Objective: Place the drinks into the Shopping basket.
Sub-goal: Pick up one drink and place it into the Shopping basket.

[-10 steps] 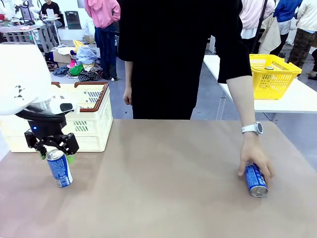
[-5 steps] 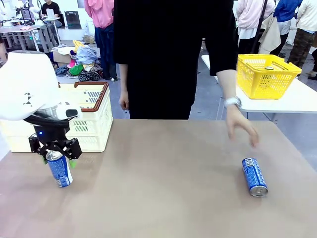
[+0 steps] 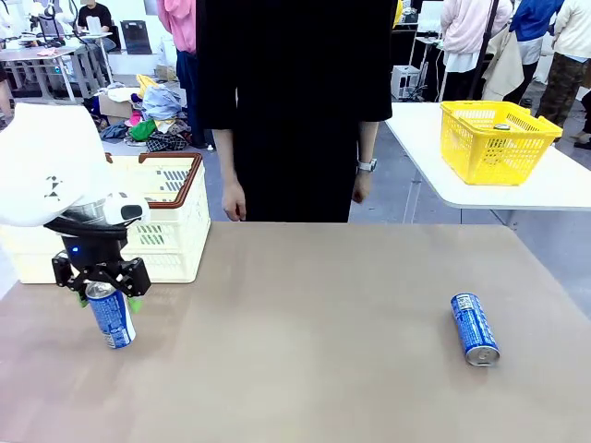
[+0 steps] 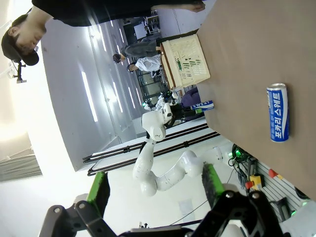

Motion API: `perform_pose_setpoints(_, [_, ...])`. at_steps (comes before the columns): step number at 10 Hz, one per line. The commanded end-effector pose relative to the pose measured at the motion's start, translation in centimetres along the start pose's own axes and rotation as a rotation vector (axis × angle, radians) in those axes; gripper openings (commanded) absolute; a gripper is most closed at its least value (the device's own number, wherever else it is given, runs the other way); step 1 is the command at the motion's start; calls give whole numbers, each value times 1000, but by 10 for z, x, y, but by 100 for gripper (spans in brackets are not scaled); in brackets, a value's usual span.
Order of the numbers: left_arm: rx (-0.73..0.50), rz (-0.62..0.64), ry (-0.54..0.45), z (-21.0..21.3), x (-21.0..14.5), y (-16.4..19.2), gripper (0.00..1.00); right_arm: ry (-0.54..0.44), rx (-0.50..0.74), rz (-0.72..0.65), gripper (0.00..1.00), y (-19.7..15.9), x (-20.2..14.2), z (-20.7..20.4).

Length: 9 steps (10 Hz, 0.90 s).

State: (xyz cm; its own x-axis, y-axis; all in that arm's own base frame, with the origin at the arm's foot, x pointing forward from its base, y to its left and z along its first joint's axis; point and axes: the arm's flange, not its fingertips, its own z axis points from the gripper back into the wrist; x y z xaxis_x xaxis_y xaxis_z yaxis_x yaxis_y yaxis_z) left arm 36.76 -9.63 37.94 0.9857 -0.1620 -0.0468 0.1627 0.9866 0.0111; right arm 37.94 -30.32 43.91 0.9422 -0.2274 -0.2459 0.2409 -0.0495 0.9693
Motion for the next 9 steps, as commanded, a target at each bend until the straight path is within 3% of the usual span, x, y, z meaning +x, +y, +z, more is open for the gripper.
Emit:
perform_pose_setpoints(1, [6,36,-5,-3,1,9,0,0,-1,4,100,2,-1,0])
perform_pose_setpoints(7, [-35,23,1,-2,1,16,0,0,-1,4,100,2,-1,0])
perform_pose_setpoints(9, [-89,-16,-45,39,-1,31,0,0,-1,4,100,2,-1,0])
